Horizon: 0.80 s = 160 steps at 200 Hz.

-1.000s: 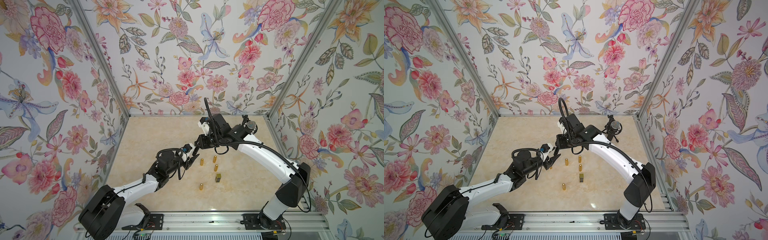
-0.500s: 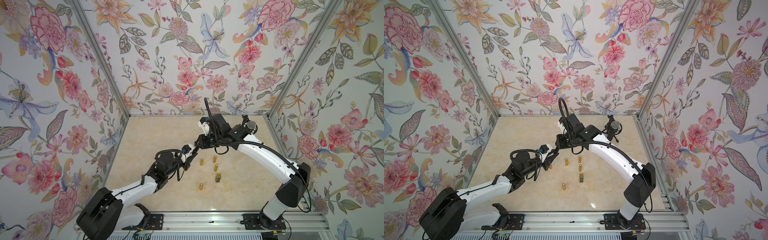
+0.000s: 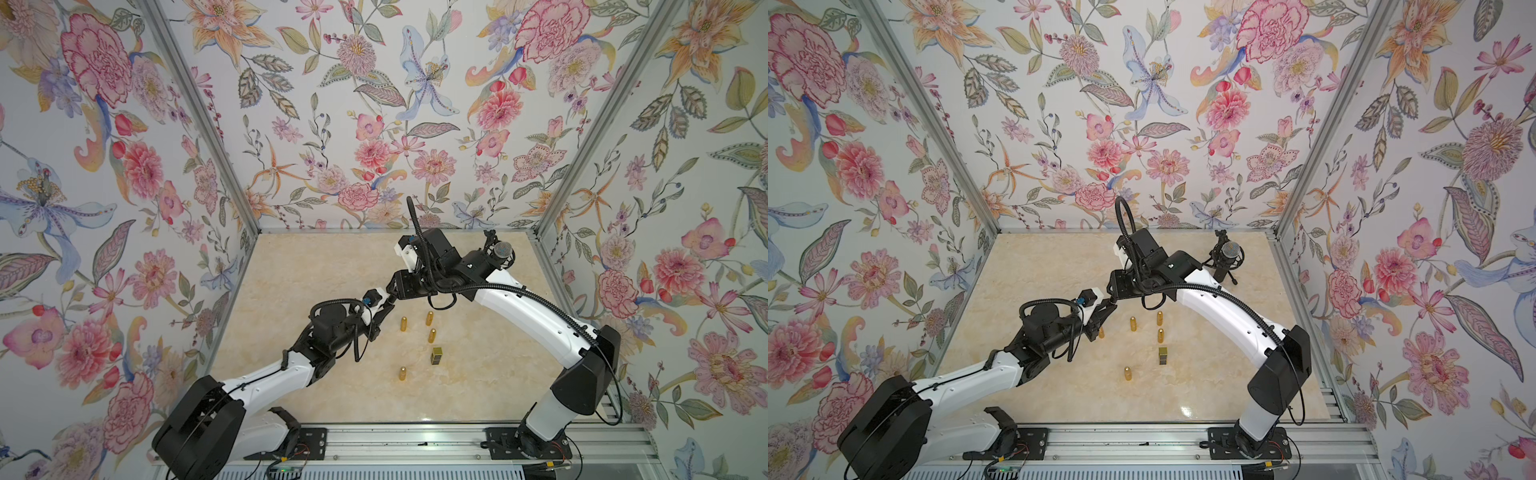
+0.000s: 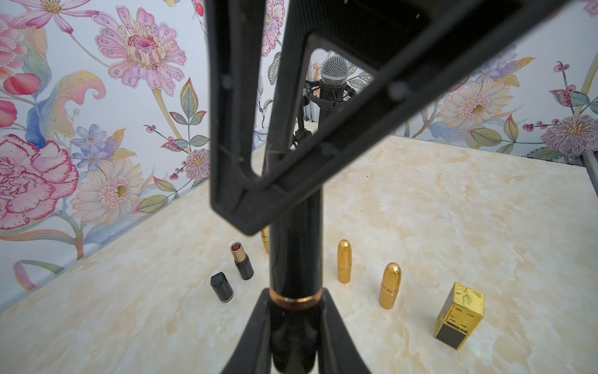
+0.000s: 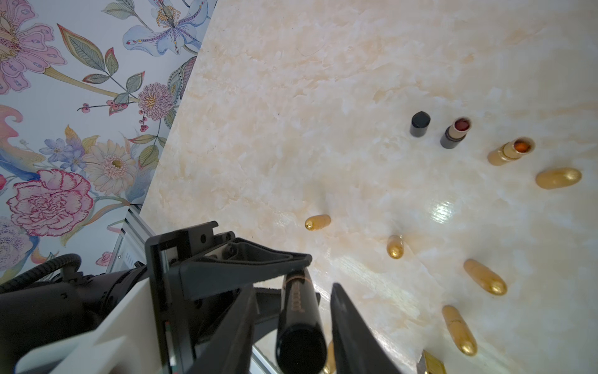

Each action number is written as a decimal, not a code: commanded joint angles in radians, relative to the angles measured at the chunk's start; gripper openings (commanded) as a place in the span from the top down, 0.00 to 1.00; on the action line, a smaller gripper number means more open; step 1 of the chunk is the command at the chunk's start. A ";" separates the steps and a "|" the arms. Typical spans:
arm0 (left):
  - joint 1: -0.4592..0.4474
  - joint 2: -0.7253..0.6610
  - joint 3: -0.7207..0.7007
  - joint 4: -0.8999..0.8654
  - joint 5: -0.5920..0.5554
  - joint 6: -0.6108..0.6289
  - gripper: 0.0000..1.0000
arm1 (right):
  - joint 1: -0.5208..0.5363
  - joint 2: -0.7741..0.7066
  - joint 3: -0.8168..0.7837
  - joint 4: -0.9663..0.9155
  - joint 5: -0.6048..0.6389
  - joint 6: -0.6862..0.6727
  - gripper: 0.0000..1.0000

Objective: Open the lipstick cap
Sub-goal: Open the cover of the lipstick.

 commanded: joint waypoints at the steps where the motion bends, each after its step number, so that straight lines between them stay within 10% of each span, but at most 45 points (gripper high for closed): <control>1: 0.006 -0.021 0.017 -0.010 -0.032 -0.015 0.86 | 0.008 -0.024 -0.020 -0.016 0.009 0.002 0.60; 160: 0.008 -0.054 0.015 -0.078 -0.056 -0.017 0.89 | 0.010 -0.015 0.040 -0.004 0.042 -0.013 0.78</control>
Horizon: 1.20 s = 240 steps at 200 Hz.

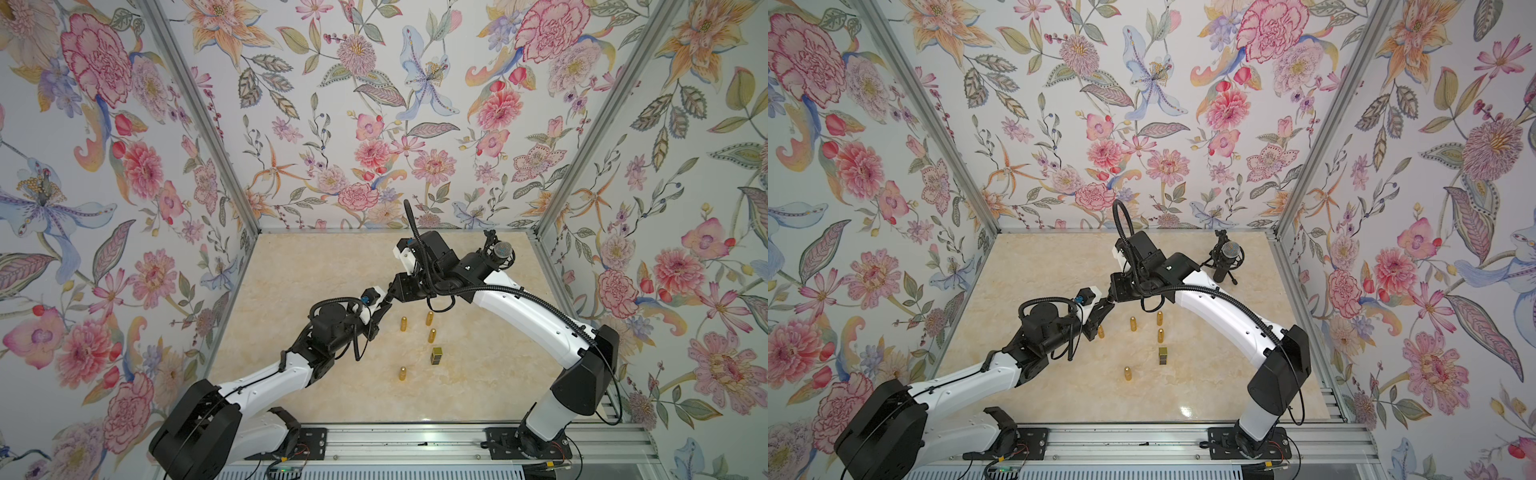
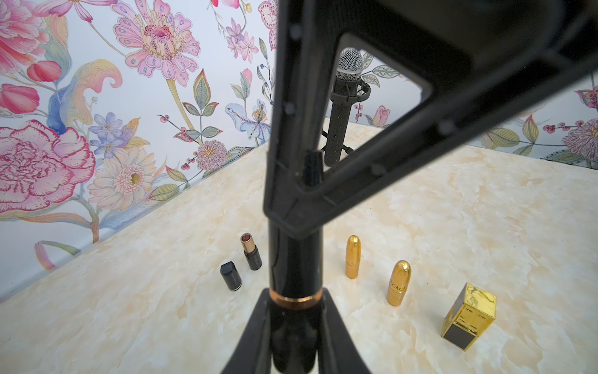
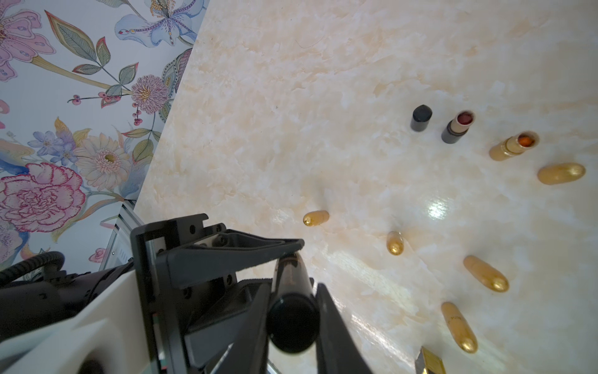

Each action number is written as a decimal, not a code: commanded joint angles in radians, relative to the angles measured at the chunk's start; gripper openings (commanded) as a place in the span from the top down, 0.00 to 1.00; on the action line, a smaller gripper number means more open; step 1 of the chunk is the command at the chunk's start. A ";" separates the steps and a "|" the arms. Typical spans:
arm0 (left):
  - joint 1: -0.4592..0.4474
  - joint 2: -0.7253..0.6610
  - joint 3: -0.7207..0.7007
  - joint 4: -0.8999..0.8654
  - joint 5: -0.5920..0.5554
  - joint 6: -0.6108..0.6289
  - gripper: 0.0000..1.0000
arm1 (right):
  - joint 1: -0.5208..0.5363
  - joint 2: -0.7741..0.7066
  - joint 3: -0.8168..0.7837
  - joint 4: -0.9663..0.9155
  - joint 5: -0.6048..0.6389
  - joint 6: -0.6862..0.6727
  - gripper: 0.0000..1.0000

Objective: Open the lipstick cap
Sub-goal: Open the cover of the lipstick, then place the cover at the center of the board.

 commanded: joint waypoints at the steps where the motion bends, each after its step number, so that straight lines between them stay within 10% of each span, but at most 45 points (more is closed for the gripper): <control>1: 0.008 -0.028 0.013 -0.034 -0.011 -0.002 0.89 | 0.002 -0.016 0.051 -0.003 0.032 -0.009 0.78; 107: 0.010 -0.137 -0.083 -0.110 -0.126 -0.047 0.90 | -0.059 -0.016 0.105 0.009 0.084 -0.017 0.77; 240: 0.122 -0.280 -0.218 -0.037 -0.230 -0.169 0.92 | 0.025 0.529 0.284 0.101 0.325 -0.126 0.79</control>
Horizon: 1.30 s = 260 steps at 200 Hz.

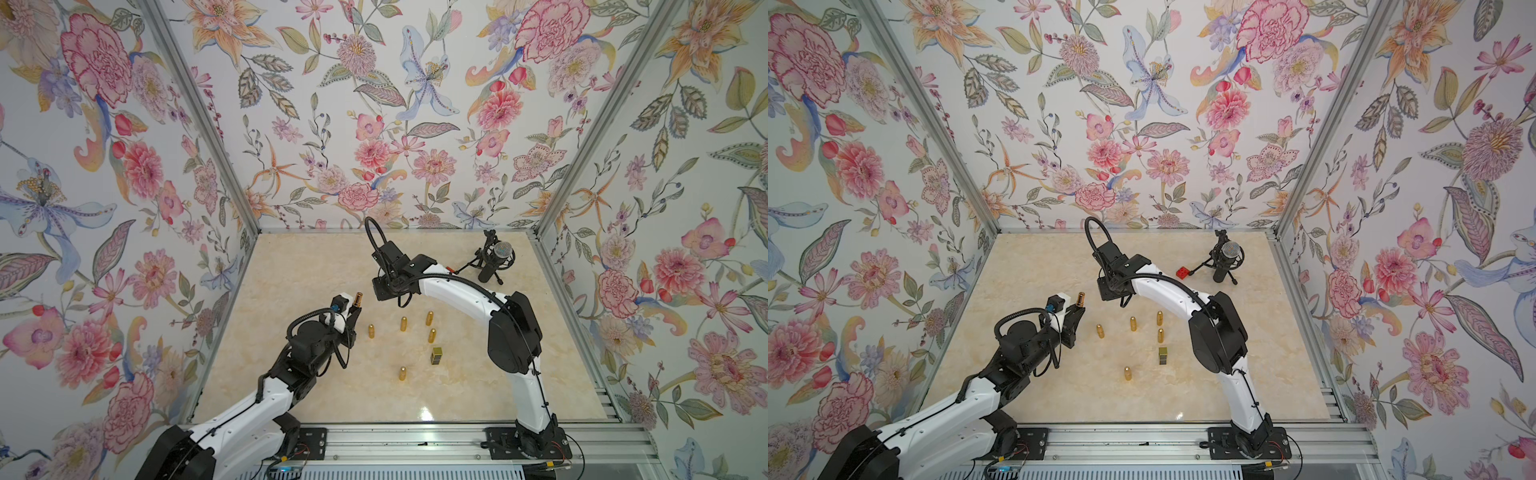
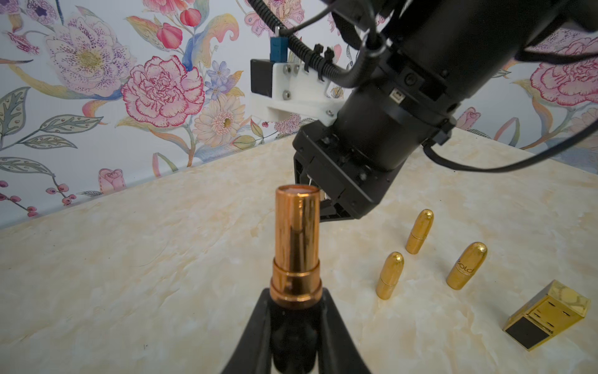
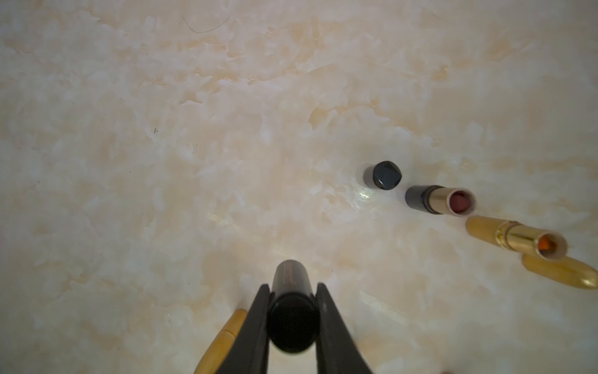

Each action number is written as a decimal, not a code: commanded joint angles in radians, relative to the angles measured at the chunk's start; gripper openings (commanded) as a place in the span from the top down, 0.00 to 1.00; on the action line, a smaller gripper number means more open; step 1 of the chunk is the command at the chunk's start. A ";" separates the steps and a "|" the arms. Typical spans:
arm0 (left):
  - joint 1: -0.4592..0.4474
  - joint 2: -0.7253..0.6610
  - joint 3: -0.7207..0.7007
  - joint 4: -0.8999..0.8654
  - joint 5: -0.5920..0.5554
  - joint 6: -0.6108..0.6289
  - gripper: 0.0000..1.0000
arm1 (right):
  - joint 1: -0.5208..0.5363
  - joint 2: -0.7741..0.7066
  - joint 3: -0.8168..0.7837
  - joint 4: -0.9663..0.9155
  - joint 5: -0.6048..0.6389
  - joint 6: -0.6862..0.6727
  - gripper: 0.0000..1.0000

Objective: Open the lipstick cap
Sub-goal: Place the cover at the center of the board.

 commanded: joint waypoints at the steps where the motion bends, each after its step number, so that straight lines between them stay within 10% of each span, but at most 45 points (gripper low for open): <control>1: 0.026 -0.020 -0.022 0.044 -0.020 -0.047 0.92 | 0.016 0.051 0.067 0.024 0.077 -0.024 0.79; 260: 0.046 -0.025 -0.028 0.060 -0.011 -0.067 0.91 | 0.022 0.253 0.138 0.055 0.197 -0.069 0.77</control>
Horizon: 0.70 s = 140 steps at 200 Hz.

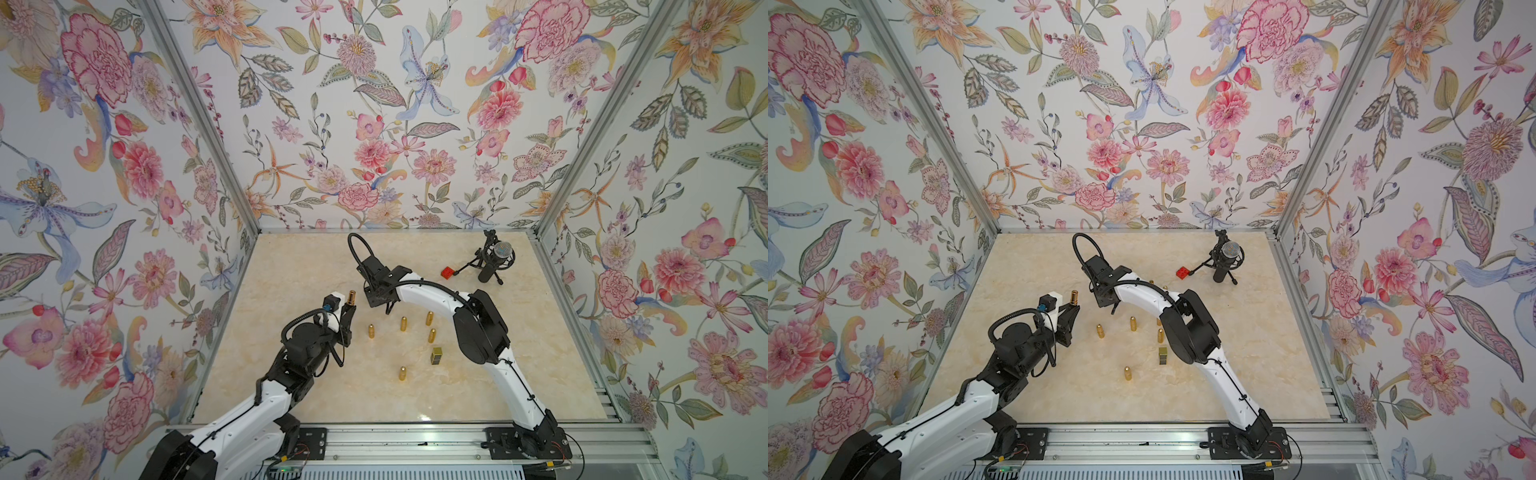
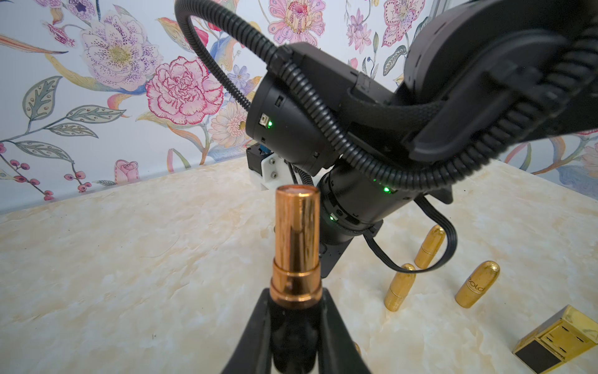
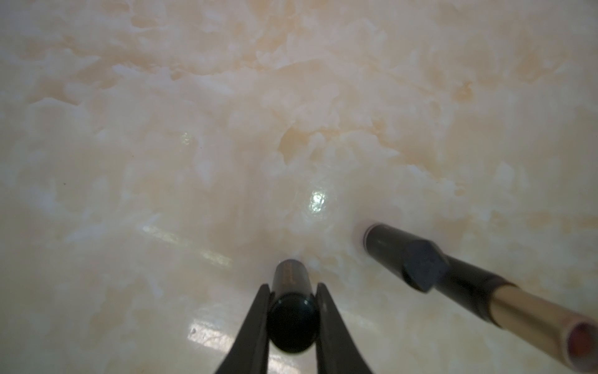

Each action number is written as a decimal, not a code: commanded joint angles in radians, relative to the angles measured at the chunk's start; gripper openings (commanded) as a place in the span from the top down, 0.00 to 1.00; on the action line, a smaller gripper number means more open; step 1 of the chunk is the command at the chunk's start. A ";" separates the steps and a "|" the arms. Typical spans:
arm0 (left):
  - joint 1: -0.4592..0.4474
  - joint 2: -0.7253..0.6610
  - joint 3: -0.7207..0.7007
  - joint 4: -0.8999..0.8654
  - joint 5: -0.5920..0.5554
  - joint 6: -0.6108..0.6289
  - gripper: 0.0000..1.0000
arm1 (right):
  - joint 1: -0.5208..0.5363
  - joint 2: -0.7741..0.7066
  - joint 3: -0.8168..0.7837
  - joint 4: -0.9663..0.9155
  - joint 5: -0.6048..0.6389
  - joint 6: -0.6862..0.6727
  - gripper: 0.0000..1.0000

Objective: Open the lipstick cap
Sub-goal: Place the cover at the center of the board.

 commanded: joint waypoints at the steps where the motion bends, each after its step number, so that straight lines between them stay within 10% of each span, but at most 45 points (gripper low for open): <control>1: 0.012 -0.007 0.000 0.011 -0.008 -0.020 0.91 | -0.001 0.020 0.016 0.002 0.008 -0.008 0.76; 140: 0.020 -0.027 0.005 -0.012 -0.008 -0.016 0.91 | -0.004 -0.117 -0.036 0.003 -0.018 0.007 0.62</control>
